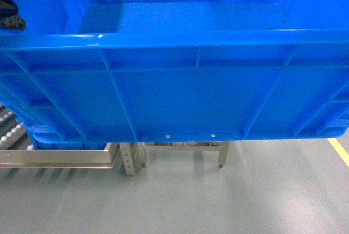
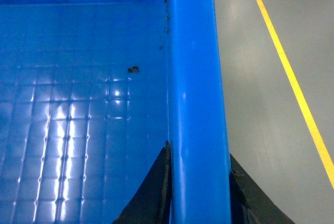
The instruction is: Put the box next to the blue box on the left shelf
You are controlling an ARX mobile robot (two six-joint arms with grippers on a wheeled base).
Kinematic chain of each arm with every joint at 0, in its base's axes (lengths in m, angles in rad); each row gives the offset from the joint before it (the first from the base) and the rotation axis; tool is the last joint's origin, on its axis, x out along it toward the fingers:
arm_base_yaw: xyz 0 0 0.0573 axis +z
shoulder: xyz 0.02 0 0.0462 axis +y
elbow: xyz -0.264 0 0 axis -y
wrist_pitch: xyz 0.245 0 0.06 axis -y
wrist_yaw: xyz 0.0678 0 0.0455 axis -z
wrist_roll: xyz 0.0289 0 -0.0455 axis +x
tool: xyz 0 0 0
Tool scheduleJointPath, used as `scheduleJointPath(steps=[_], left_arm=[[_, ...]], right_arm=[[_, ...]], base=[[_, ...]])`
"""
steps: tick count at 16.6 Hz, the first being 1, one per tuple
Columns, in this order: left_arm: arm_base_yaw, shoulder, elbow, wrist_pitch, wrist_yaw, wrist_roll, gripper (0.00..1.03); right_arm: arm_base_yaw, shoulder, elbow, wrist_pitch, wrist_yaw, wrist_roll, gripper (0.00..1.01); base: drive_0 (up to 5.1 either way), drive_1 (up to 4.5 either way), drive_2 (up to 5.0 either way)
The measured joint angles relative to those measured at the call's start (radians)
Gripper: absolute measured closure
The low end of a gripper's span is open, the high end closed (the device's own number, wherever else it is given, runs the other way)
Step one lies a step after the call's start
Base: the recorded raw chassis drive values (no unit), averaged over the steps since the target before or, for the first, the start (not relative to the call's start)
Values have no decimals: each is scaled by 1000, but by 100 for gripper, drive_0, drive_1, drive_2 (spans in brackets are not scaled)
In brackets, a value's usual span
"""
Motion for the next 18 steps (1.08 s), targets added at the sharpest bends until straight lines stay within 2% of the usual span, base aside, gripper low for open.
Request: scheduleJointPath(steps=[9,18], left_arm=[[0,0,0,-2,0,-1,86],[0,-2,0,-2,0,-2,86]], right_arm=[[0,0,0,-3,1,0,82],[0,0,0,1,0,0,82]], base=[[-494,167,304],[-479,351,141]])
